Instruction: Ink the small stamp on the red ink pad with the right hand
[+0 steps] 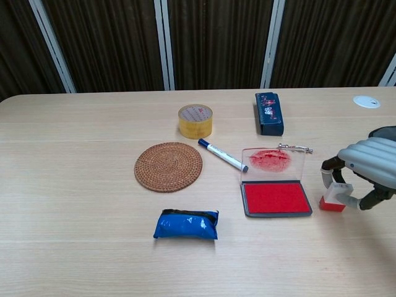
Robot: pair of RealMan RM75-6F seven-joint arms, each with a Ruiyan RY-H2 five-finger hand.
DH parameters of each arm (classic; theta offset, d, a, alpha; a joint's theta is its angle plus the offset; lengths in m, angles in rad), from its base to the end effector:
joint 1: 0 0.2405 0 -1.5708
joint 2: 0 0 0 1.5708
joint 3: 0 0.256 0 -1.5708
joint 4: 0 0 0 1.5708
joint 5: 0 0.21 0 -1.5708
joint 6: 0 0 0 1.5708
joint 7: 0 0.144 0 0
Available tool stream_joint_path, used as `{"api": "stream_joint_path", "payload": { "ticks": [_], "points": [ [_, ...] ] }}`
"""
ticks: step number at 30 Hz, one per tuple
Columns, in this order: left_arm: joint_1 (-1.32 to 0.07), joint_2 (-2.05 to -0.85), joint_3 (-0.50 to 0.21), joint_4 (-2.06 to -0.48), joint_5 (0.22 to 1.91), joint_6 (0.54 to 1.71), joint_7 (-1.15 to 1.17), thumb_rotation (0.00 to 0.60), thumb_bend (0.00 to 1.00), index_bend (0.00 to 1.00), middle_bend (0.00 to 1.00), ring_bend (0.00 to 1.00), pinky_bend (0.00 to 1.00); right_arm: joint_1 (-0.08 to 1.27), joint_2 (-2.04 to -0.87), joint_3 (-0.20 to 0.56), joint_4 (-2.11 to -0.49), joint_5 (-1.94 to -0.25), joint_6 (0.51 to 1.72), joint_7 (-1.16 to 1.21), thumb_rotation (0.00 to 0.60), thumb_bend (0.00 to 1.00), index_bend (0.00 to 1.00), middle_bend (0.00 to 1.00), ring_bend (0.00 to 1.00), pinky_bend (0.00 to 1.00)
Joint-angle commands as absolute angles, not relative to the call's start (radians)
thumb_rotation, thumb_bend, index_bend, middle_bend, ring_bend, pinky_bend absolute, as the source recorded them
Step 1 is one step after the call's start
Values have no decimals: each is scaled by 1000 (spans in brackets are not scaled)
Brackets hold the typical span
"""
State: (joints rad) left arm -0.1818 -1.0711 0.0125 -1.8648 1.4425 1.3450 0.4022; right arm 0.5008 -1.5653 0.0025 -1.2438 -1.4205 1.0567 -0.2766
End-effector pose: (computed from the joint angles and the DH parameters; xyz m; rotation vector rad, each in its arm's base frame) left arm -0.2631 0.1869 0.1282 -1.6250 -0.8410 -0.6883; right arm -0.2607 -0.2848 -0.0171 1.9332 -0.7590 0.7015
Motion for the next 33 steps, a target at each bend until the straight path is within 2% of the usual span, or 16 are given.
{"api": "stream_joint_path", "payload": {
  "ticks": [1,9,15,19,33],
  "points": [
    [-182,-1071,13,-1865,1442,1344,401,600,0,0,0,0,0,499,-1565,4,-1243,-1416,1052,-279,600,369,491,579,935,1000],
    [-183,-1072,13,-1863,1440,1341,404,600,0,0,0,0,0,494,-1569,6,-1237,-1414,1047,-275,600,331,477,572,935,1000],
    [-182,-1074,13,-1863,1441,1343,406,600,0,0,0,0,0,491,-1564,8,-1242,-1413,1045,-271,600,182,390,517,935,1000],
    [-182,-1074,15,-1864,1443,1341,407,600,0,0,0,0,0,490,-1561,9,-1246,-1413,1044,-272,600,134,379,509,935,1000],
    [-182,-1072,15,-1865,1445,1343,403,600,0,0,0,0,0,475,-1523,19,-1302,-1438,1094,-253,600,93,340,472,935,1000]
  ]
}}
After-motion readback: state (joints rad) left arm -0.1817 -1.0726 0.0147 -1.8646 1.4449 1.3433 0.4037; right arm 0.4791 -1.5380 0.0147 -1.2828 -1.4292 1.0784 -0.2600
